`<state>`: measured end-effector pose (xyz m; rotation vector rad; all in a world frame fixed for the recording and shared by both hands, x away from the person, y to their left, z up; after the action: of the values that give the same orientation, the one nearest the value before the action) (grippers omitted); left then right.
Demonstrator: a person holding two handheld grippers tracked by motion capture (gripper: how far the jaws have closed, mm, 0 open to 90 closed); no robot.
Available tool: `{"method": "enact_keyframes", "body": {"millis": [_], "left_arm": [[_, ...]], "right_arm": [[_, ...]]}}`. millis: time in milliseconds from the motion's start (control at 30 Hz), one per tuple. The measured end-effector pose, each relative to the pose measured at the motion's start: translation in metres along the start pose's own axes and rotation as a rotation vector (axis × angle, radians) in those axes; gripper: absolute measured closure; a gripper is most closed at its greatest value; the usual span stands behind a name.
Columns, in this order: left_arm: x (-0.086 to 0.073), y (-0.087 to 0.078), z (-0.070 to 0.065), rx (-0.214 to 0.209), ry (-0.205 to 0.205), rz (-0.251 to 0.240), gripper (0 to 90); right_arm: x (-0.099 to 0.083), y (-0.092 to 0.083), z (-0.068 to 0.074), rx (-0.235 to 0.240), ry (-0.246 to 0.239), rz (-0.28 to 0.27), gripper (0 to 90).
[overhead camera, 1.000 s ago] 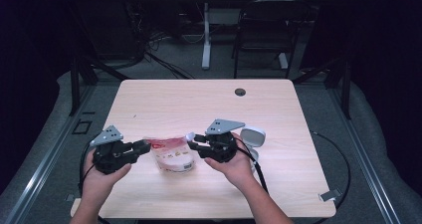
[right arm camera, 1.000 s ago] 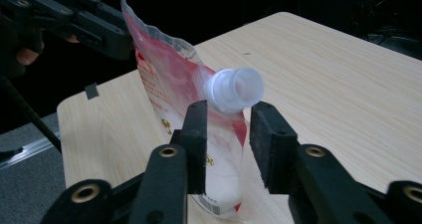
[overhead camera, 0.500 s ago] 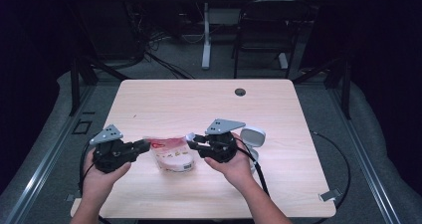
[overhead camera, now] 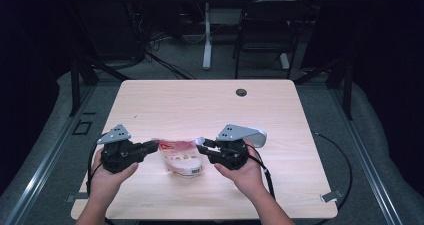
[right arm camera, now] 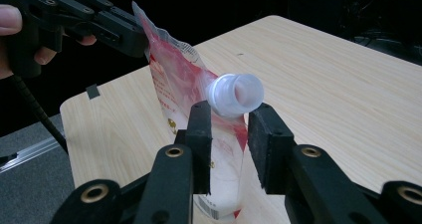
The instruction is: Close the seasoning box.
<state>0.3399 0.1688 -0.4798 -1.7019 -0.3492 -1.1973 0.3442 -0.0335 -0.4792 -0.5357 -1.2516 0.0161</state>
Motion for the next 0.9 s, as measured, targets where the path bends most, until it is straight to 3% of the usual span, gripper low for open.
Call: {"method": "enact_keyframes", "body": {"millis": [500,667,900], "left_arm": [[0.007,0.016,-0.030,-0.044,0.041,-0.010,89.9],[0.009,0.019,-0.034,-0.051,0.049,-0.012,89.8],[0.007,0.017,-0.036,-0.092,0.036,-0.019,84.7]], "right_arm": [[-0.015,-0.034,-0.002,-0.055,0.009,-0.014,71.4],[-0.017,-0.038,-0.002,-0.052,0.019,-0.012,71.3],[-0.023,-0.043,-0.003,-0.054,0.028,-0.011,70.3]]}}
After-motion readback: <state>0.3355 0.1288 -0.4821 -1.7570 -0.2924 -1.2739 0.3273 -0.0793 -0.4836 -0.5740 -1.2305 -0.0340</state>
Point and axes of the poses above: each handheld gripper's, and its own axes: y roughly forward along the jaws, x roughly out of its top, z roughly to its left, the point moved 8 cm from there along y, roughly forward along the jaws, and after that the axes turned 15 degrees about x, right-handed, at the moved point
